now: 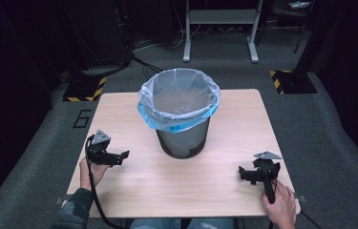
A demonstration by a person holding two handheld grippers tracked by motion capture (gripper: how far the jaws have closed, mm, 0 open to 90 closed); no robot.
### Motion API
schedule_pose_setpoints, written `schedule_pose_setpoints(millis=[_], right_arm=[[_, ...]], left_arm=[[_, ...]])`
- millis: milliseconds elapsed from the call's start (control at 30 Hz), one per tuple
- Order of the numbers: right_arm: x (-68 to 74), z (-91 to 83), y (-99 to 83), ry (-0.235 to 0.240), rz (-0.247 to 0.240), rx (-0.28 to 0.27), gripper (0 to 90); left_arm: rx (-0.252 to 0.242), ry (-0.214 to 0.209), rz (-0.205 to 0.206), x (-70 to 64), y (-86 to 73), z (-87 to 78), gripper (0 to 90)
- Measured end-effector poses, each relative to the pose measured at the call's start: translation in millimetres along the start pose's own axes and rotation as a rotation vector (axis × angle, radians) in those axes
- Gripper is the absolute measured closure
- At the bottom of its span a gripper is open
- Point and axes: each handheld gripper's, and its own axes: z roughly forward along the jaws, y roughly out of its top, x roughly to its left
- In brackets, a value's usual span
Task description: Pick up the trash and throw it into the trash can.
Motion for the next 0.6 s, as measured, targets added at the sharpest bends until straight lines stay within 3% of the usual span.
schedule_pose_setpoints(millis=[333,600], right_arm=[[0.0,0.0,0.0,0.000,0.000,0.000,0.0],[0.0,0.0,0.0,0.000,0.000,0.000,0.0]], left_arm=[[0.023,0.033,-0.099,15.9,-46.7,1.9,0.0],[0.078,0.073,-0.093,17.0,-75.9,1.0,0.0]])
